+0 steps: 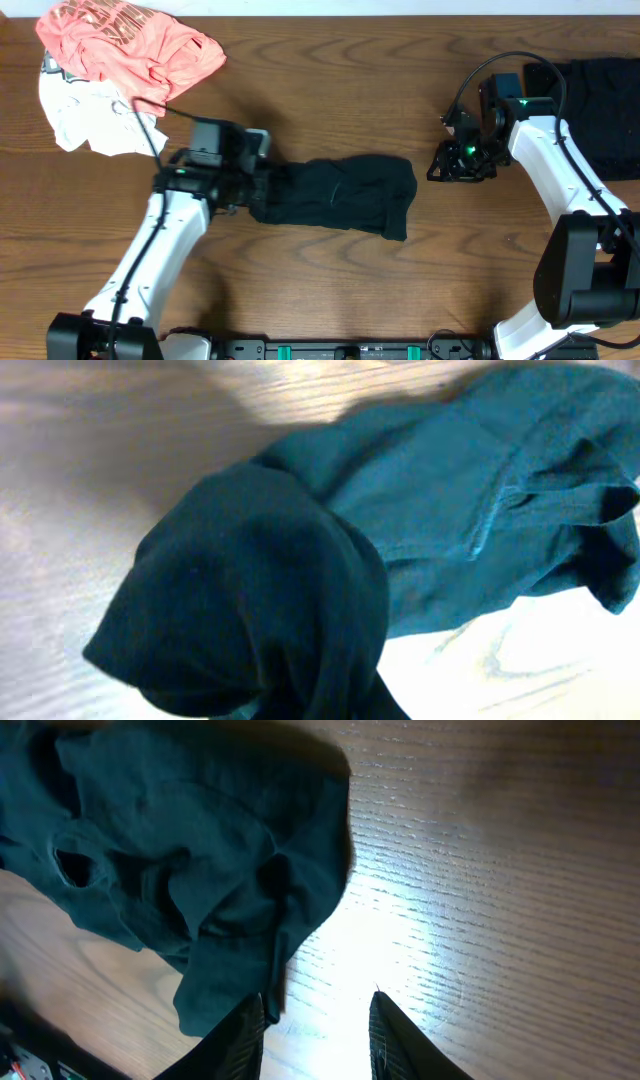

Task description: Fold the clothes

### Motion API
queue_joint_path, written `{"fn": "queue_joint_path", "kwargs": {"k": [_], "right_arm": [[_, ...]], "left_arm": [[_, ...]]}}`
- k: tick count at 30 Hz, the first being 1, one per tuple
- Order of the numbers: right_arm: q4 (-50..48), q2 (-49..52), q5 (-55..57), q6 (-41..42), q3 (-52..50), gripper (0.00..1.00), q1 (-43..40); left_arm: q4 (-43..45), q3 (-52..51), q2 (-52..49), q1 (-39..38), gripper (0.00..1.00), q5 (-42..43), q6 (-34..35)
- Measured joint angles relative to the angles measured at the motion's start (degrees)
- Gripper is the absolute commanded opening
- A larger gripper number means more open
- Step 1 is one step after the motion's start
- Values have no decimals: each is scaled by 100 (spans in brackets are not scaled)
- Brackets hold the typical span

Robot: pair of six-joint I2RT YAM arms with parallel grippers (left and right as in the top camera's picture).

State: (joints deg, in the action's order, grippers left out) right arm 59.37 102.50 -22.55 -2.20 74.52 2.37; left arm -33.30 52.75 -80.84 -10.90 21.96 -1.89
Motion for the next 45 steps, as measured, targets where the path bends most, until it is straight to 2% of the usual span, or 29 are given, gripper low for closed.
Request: {"fn": "queue_joint_path", "kwargs": {"k": [3, 4, 8, 9, 12, 20, 23, 25, 28, 38, 45], "right_arm": [[17, 0, -2, -15, 0, 33, -2], [26, 0, 0, -17, 0, 33, -2], [85, 0, 0, -17, 0, 33, 0], [94, 0, 0, -17, 0, 33, 0], [116, 0, 0, -20, 0, 33, 0], [122, 0, 0, -55, 0, 34, 0], [122, 0, -2, -61, 0, 33, 0], [122, 0, -2, -63, 0, 34, 0], [120, 0, 0, -81, 0, 35, -2], [107, 0, 0, -101, 0, 38, 0], [103, 0, 0, -101, 0, 39, 0]], "left_arm": [[92, 0, -9, -400, 8, -328, 59], [101, 0, -13, -503, 11, -439, 68], [138, 0, -131, -866, 37, -881, 87], [162, 0, -199, -918, 40, -957, 101], [282, 0, -485, -1021, 46, -1104, 162], [824, 0, -1167, -1360, 54, -1233, 223], [1012, 2, -1178, -1478, 67, -1235, 278], [1091, 2, -1178, -1526, 87, -1248, 315], [1108, 2, -1178, -1561, 93, -1250, 450], [1123, 13, -1141, -1563, 94, -800, 511], [1141, 68, -667, -1563, 94, -424, 640]]}}
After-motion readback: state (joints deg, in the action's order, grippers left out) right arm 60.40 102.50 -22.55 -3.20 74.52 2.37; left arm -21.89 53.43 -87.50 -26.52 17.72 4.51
